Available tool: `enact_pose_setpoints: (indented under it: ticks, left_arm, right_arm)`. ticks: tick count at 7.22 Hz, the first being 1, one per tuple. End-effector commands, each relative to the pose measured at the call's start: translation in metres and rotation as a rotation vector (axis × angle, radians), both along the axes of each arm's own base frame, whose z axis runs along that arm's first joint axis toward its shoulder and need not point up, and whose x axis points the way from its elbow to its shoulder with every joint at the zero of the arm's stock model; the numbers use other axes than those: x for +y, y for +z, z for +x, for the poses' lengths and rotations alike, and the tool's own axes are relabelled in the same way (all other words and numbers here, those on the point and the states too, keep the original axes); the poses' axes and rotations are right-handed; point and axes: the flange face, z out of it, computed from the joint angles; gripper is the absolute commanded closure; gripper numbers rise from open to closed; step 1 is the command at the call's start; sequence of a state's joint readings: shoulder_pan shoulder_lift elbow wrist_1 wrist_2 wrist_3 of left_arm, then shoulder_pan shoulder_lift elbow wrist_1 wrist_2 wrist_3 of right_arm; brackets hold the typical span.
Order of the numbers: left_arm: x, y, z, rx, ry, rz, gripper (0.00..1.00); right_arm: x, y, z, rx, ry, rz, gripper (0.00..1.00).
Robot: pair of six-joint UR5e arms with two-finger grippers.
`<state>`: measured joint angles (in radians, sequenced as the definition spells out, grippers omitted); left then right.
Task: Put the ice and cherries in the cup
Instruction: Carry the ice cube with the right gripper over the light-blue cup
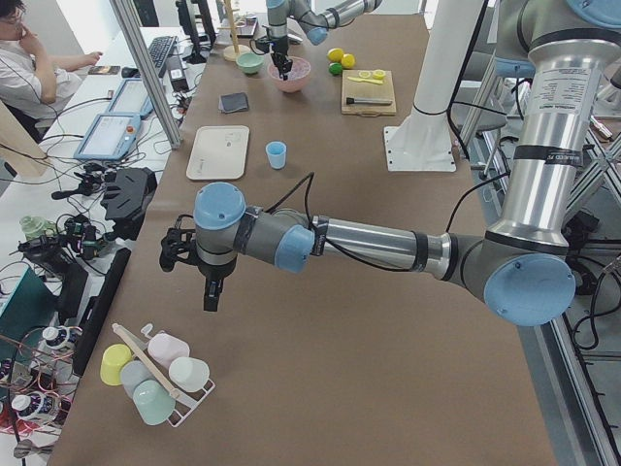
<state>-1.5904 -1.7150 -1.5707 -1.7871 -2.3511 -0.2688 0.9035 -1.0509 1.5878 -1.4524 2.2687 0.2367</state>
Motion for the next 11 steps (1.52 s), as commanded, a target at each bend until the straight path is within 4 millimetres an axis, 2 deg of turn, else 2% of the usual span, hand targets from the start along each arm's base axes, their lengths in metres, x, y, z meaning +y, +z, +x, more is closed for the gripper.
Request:
enact_pose_setpoints:
  ticks: [1,2,3,4,5,6,7,9,10,11]
  left_arm:
    - [-0.002,-0.005,0.002,0.002,0.004,0.008,0.02]
    - [-0.004,0.0,0.005,0.001,0.012,0.0,0.02]
    - [-0.006,-0.001,0.007,0.001,0.016,0.002,0.02]
    - [-0.007,0.002,0.007,0.0,0.018,-0.003,0.02]
    - [-0.011,0.0,0.007,-0.001,0.02,0.0,0.02]
    - [-0.011,0.0,0.008,-0.001,0.022,0.002,0.02]
    - [-0.01,0.003,0.008,-0.001,0.022,-0.003,0.02]
    - [-0.009,0.002,0.008,-0.001,0.022,0.0,0.02]
    - [-0.008,0.004,0.008,-0.001,0.023,-0.003,0.02]
    - [-0.01,0.001,0.008,-0.001,0.022,0.002,0.02]
  right_arm:
    - [0.029,-0.14,-0.101,-0.057,0.163,-0.117,1.0]
    - [0.043,-0.189,-0.136,-0.084,0.184,-0.138,1.0]
    - [0.052,-0.228,-0.174,-0.084,0.225,-0.151,1.0]
    - [0.053,-0.261,-0.212,-0.069,0.291,-0.237,1.0]
    - [0.06,-0.264,-0.233,-0.046,0.34,-0.258,1.0]
    - [0.065,-0.248,-0.248,-0.015,0.412,-0.303,1.0]
    - [0.063,-0.25,-0.248,-0.02,0.445,-0.32,1.0]
    - [0.072,-0.261,-0.256,-0.033,0.46,-0.322,1.0]
    - [0.073,-0.272,-0.258,-0.044,0.468,-0.311,1.0]
    - [0.07,-0.271,-0.257,-0.067,0.476,-0.297,1.0]
